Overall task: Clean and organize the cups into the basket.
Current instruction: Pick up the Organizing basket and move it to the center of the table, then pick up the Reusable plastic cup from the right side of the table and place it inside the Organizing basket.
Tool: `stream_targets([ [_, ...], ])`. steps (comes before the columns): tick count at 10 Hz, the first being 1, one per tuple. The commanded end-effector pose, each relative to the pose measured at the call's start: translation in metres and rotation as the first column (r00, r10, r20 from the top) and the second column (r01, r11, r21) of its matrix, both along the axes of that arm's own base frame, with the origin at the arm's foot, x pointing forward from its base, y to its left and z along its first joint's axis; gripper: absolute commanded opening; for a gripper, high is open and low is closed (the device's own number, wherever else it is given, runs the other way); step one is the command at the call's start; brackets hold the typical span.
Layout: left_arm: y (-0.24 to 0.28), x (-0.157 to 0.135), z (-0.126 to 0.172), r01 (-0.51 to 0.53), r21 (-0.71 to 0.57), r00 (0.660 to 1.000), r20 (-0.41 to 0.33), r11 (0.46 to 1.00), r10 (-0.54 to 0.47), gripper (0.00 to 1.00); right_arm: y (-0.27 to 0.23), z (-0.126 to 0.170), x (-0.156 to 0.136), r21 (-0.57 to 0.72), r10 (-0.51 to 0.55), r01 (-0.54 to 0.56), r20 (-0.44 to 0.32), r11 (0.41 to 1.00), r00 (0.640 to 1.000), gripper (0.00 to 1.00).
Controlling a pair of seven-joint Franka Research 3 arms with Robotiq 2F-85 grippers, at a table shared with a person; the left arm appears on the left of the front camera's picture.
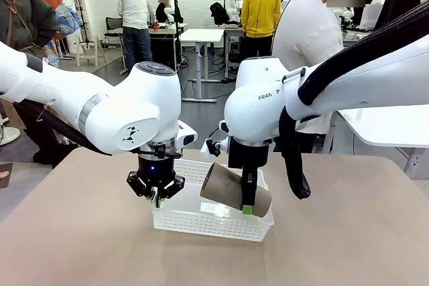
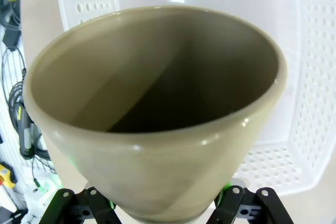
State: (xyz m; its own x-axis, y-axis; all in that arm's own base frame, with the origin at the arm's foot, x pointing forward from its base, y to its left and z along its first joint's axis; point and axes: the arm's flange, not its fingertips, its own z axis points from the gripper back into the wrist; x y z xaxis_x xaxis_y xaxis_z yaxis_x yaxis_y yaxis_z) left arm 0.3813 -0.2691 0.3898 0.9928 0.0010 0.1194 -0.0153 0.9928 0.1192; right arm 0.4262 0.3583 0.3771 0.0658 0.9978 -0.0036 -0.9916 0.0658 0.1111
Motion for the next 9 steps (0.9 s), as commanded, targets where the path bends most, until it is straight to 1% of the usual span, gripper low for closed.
stream_targets([
  [1,-0.0027,-0.0014,0.0005,-0.012,0.002,1.0,0.007,1.0,0.012,0.0,0.0019,-0.0081,-0.0048,-0.027,0.055,-0.055,0.007,0.998,0.998,0.8],
  [6,-0.0027,-0.0014,0.0005,-0.012,0.002,1.0,0.007,1.0,0.012,0.0,-0.0005,-0.012,-0.0054,-0.022,0.087,-0.088,-0.033,0.996,0.996,0.8],
  [7,-0.0027,-0.0014,0.0005,-0.012,0.002,1.0,0.007,1.0,0.012,0.0,-0.0005,-0.0123,-0.0049,-0.013,0.086,-0.086,-0.035,0.996,0.996,1.0],
  [9,-0.0027,-0.0014,0.0005,-0.012,0.002,1.0,0.007,1.0,0.012,0.0,-0.0007,-0.0117,-0.004,-0.009,0.083,-0.084,-0.032,0.996,0.996,1.0],
])
